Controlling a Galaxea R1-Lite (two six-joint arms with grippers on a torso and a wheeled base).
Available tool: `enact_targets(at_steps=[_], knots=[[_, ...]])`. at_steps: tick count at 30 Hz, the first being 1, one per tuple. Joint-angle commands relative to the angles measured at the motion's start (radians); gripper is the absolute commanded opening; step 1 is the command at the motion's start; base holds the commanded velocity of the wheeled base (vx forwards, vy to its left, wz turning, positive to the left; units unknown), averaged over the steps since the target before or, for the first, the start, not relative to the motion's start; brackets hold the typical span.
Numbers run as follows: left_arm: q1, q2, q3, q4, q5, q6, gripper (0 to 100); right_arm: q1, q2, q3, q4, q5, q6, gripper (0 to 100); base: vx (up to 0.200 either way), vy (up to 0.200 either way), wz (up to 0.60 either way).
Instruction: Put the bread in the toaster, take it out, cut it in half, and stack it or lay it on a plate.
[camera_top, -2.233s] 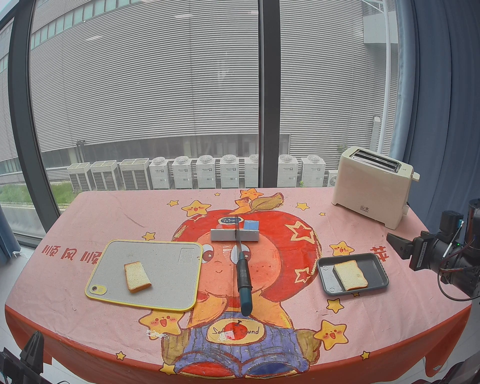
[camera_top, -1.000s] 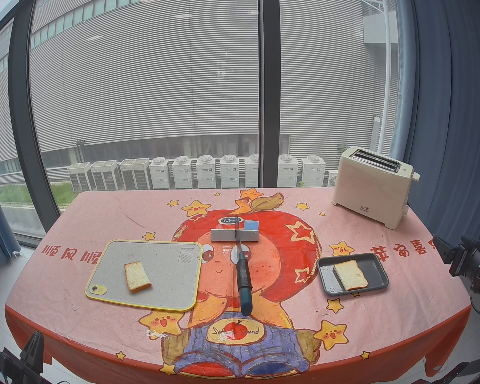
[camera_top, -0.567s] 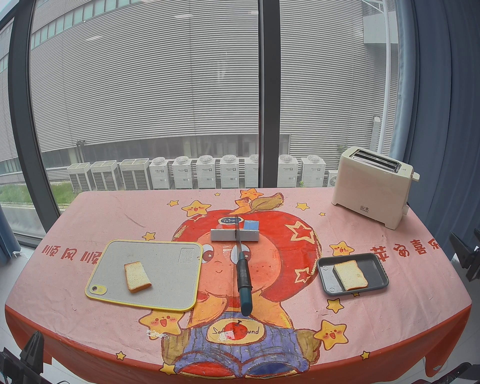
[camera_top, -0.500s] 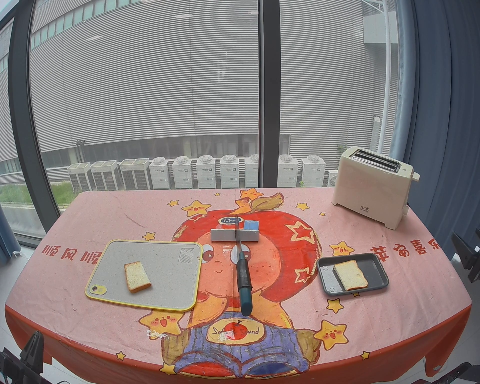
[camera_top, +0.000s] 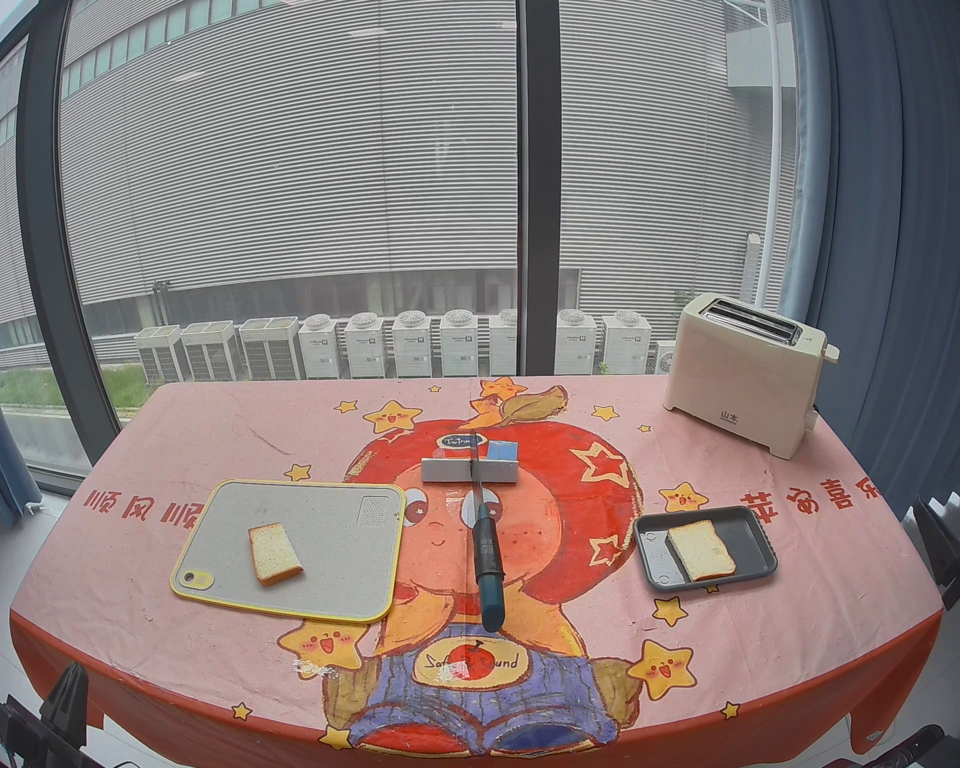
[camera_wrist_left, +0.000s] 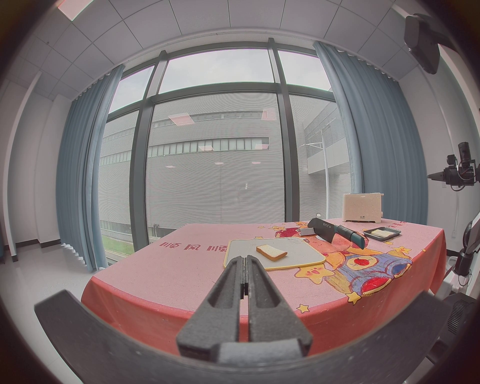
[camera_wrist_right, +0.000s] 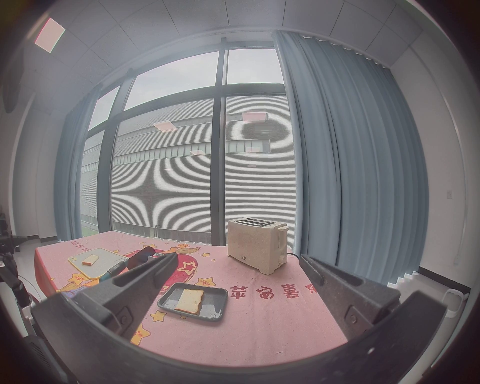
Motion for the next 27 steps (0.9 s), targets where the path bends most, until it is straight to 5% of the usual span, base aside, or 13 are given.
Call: enact_targets(at_steps=[1,13,27], knots=[[0.000,-0.009,0.018,0.000,0.000,0.000,0,0.002,-0.062,0.029,-0.001,0.017,0.001,100,0.000,0.000,0.00],[0.000,-0.009,0.018,0.000,0.000,0.000,0,0.005,-0.211,0.119,0.019,0.055,0.014,100,0.000,0.000,0.00],[0.000,-0.009,0.018,0.000,0.000,0.000,0,0.012,-0.445,0.119,0.280,0.060,0.051,100,0.000,0.000,0.00]])
